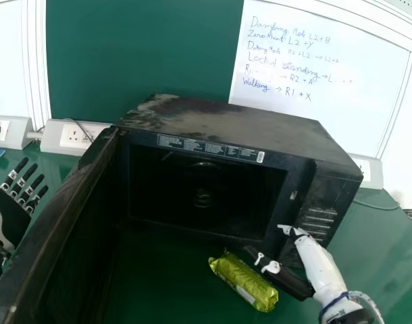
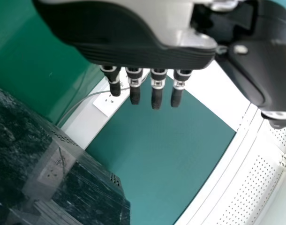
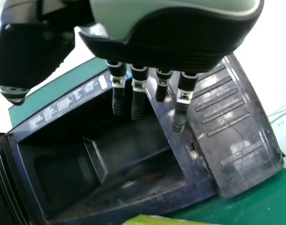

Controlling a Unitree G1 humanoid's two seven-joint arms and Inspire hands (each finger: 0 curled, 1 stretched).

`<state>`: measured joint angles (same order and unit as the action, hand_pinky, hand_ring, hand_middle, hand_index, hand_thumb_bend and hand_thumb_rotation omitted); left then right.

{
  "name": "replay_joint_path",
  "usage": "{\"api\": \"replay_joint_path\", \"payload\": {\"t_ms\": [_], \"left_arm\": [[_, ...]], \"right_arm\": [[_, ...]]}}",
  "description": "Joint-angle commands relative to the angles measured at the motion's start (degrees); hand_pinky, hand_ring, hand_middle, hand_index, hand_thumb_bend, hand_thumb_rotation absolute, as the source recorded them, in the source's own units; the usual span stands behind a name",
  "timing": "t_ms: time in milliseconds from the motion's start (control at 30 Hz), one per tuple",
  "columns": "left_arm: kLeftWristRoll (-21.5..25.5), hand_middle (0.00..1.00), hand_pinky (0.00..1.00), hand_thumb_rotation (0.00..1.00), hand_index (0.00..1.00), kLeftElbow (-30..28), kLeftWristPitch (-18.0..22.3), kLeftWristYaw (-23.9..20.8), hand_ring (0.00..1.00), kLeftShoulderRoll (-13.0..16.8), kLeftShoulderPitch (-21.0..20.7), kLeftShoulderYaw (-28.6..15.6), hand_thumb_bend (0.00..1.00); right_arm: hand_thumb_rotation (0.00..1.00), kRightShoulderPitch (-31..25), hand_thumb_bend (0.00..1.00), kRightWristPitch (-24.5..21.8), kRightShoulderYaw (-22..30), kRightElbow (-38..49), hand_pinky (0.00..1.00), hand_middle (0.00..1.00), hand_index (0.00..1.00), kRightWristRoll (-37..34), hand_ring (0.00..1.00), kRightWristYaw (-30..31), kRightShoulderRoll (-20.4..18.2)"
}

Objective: Put biscuit inside oven

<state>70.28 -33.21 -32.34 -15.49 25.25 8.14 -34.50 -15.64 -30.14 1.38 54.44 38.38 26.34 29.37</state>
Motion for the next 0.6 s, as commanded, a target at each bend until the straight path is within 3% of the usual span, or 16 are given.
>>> {"api": "replay_joint_path", "payload": {"t_ms": [0,267,433,567], "left_arm": [[0.3,1.00,1.00,0.20,0.99,-0.2,0.2,0.1,1.00,0.3,-0.3,-0.1,0.39],[0.6,1.00,1.00,0.20,0.99,-0.9,0.2,-0.7,1.00,0.5,-0.3,0.1,0.37],[0.4,1.00,1.00,0.22,0.97,-0.9,0.3,-0.1,1.00,0.7,-0.1,0.0,0.34],[0.8,1.00,1.00,0.22,0.96,-1.0,0.2,-0.4,1.00,0.7,0.0,-0.2,0.35]], "right_arm": [[0.38,1.7,1.00,-1.4,-0.6,1.3,0.75,0.88,0.89,1.1,0.88,2.7,0.9],[0.32,7.2,1.00,-6.4,-0.6,3.6,0.81,0.90,0.90,2.5,0.89,18.9,8.0],[0.30,10.0,1.00,-7.2,-1.3,3.3,0.89,0.89,0.91,3.2,0.90,23.4,10.1],[0.27,11.6,1.00,-7.6,-2.5,2.9,0.90,0.89,0.90,4.0,0.90,25.5,11.1]]}}
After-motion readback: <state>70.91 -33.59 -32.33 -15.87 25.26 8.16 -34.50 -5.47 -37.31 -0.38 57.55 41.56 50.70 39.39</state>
